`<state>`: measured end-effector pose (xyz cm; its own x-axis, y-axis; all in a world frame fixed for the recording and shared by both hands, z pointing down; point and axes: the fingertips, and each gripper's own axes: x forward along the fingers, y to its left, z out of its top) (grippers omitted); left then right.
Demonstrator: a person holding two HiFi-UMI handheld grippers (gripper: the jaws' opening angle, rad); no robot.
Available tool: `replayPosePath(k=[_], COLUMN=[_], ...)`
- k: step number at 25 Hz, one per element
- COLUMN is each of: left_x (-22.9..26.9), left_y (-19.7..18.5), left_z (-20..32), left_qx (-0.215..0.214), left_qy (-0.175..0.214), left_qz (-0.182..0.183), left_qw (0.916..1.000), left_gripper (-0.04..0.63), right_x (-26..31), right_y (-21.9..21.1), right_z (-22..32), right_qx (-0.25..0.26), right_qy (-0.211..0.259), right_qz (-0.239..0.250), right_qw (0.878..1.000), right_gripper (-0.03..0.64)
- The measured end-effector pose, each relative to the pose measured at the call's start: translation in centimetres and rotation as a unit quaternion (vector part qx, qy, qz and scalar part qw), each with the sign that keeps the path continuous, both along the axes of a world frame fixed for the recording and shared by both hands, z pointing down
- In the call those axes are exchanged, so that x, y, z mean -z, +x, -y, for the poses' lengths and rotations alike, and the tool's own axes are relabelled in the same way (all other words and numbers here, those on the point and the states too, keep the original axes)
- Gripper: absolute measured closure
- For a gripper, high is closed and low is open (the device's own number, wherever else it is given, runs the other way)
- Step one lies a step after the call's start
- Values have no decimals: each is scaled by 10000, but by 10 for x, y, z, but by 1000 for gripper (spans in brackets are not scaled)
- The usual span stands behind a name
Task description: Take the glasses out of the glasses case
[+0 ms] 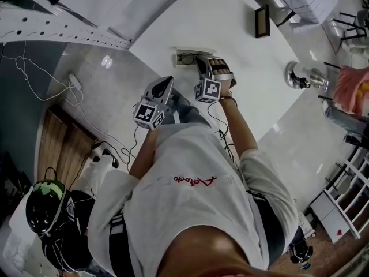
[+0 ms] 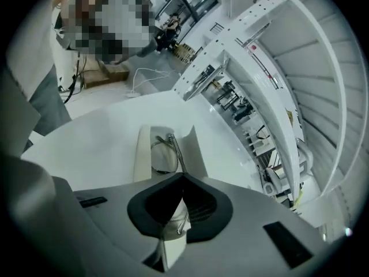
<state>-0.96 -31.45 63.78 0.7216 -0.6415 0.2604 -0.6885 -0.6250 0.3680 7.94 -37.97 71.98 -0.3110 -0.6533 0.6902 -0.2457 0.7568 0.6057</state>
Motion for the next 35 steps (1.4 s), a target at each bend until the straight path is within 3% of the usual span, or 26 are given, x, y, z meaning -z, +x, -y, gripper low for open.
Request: replayPosePath(k=[3,6,8,17,22,25,35], left_x=[1,-2,-1,-3,-2,-4,3], left_y=[-1,-4,-4,-6,-11,-13,-15], left_z=[0,0,-1,-5,-5,-4,-3], left_qx=[50,87,92,158,254,298,303], left_qy=[0,-11,2,-62,-47,-65,48], left_qz=[-26,-49,-42,-84,-100,-122,-148], left_qw=[10000,9999,9999,9998,9996,9995,9994], left_gripper=[572,572,572,572,572,572,572], right_x=[1,-1,-9,-19,-25,-27,-1], right_y=[3,2,3,-3,-5,-7,-13], right_z=[3,4,6,18,16,18,14], right_qx=[-54,-61,-86,87,225,350,695], right_qy=[49,40,-6,-330,-420,-363,220], right_qz=[-21,-77,-209,-488,-642,-748,-728], right_qw=[10000,9999,9997,9982,9968,9959,9947], right_gripper=[609,516,492,493,535,574,580])
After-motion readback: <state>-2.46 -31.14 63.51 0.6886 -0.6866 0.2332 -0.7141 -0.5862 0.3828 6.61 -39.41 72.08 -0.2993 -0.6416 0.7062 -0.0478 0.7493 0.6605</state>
